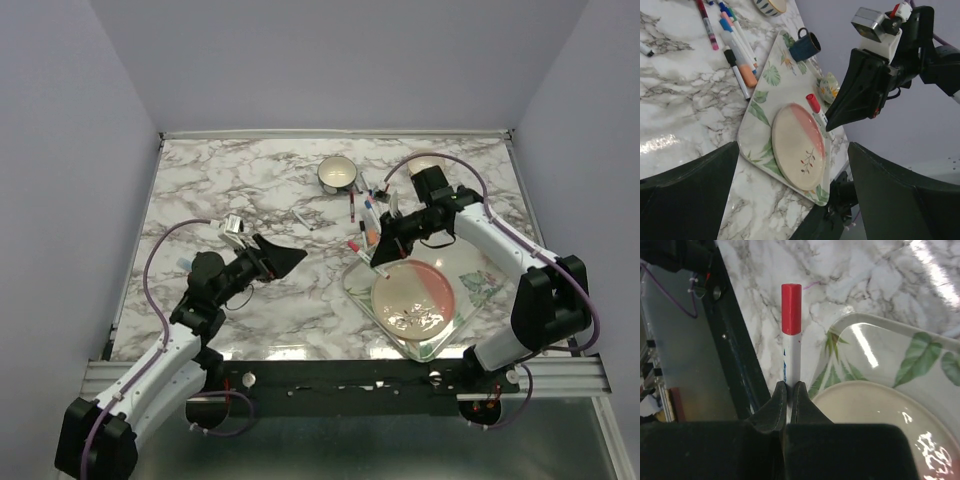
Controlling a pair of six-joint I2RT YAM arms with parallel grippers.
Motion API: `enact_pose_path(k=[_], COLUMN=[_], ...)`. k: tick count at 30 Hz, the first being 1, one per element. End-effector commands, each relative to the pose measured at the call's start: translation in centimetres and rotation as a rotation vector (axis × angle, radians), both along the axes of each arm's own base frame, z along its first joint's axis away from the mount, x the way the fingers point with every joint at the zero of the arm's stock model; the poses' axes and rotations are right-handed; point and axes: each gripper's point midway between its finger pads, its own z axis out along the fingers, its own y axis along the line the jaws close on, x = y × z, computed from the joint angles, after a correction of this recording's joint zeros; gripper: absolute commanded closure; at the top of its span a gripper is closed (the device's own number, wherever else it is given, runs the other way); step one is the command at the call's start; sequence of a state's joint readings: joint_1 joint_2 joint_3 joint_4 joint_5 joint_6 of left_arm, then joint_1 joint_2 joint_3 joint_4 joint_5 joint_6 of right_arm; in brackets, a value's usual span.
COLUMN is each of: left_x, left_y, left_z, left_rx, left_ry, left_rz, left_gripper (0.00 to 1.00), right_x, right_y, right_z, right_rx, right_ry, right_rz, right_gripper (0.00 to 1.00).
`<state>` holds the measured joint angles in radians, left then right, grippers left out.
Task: Open the pen caps
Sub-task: Grab a pen on the table with the right arm
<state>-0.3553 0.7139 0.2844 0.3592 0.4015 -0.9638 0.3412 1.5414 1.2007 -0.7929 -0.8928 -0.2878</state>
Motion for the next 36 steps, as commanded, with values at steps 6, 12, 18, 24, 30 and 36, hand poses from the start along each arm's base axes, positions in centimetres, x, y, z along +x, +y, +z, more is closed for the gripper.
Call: enact_pose_path(k=[6, 12, 18, 24, 30, 36], left_x=[1.3, 1.6, 1.8, 2.0, 2.4, 2.8], left_y=[-2.0, -3.3, -3.8, -4.2, -4.4, -5.3], left_z=[-0.4, -0.8, -1.3, -1.7, -1.9, -2.1], left_rx=[-0.05, -0.054, -0.072, -0.076, -0.099, -0.09], left_ry=[0.158, 0.196, 0.23, 0.263, 0.285, 0.322], left_rz=[0.209, 0.252, 0.31, 0.358, 0.403, 0.42], left_gripper=[0.02, 0.02, 0.02, 0.02, 0.03, 0.06], right_x=[-4.0, -4.8, -5.1, -5.3, -5.4, -5.6], right_y=[2.5, 2.8, 3.0, 3.2, 3.3, 3.4], right_z=[-0.3, -0.7, -1.0, -1.2, -1.4, -1.6], right_rx=[0.103, 0.101, 0.094, 0.089, 0.083, 0.079], right_ry=[0.04, 0.05, 0.053, 0.057, 0.062, 0.063], right_rz=[0.163, 0.188, 0.203, 0.213, 0.22, 0.228], right_gripper=[0.99, 0.99, 0.99, 0.99, 0.99, 0.99])
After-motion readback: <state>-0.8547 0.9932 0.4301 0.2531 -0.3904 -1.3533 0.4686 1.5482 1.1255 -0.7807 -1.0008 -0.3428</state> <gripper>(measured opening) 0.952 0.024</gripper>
